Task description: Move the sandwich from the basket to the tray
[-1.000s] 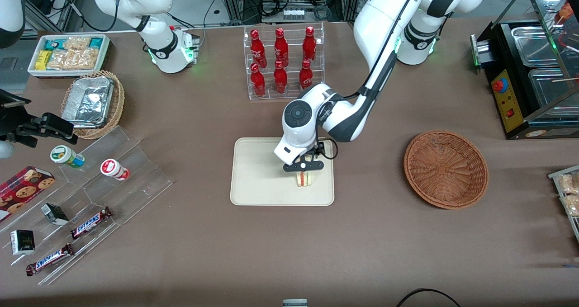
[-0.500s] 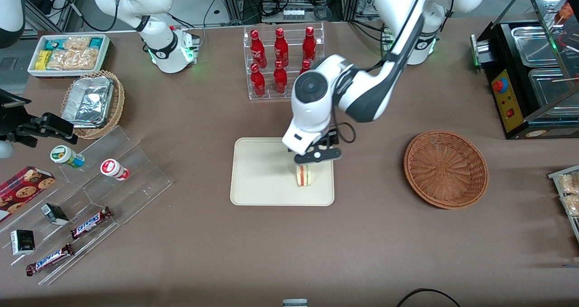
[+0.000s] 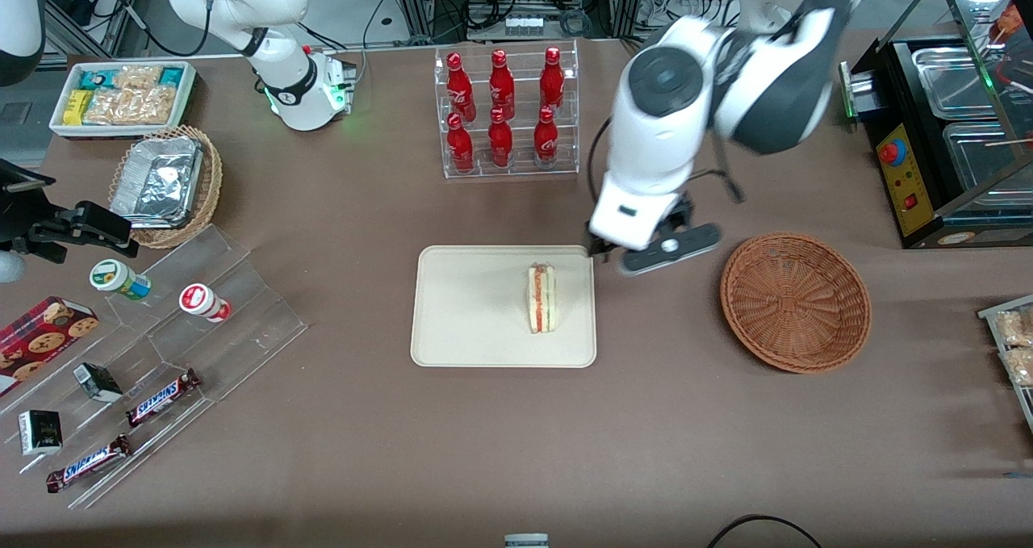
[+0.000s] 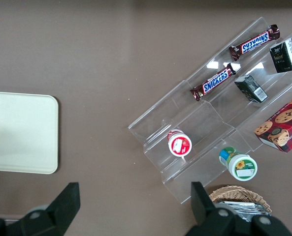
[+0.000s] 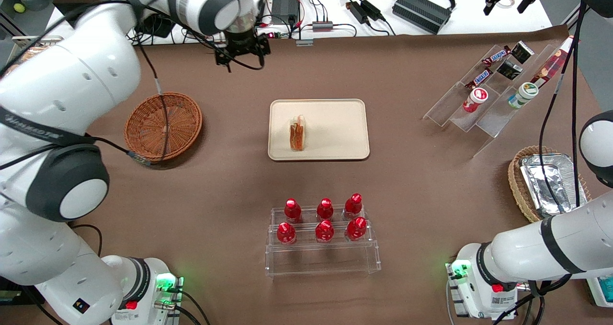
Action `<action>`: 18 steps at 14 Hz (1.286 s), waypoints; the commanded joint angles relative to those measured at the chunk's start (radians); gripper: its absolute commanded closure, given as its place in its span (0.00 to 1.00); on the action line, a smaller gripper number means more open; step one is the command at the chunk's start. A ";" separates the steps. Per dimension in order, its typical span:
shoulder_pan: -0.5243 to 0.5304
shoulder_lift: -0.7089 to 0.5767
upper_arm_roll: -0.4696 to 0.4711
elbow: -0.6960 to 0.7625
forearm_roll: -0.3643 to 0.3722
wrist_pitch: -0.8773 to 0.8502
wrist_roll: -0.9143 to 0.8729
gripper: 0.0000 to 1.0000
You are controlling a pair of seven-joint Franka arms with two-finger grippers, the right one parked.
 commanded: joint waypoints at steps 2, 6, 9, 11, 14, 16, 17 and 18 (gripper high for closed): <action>-0.006 -0.104 0.082 -0.025 0.009 -0.087 0.056 0.00; -0.006 -0.179 0.186 -0.029 0.005 -0.176 0.206 0.00; -0.003 -0.233 0.239 -0.054 0.003 -0.210 0.295 0.00; -0.001 -0.259 0.269 -0.066 0.003 -0.211 0.334 0.00; 0.082 -0.266 0.282 -0.063 -0.008 -0.217 0.404 0.00; 0.292 -0.268 0.096 -0.059 -0.025 -0.216 0.467 0.00; 0.398 -0.266 0.011 -0.057 -0.026 -0.216 0.492 0.00; 0.469 -0.266 -0.063 -0.057 -0.031 -0.214 0.497 0.00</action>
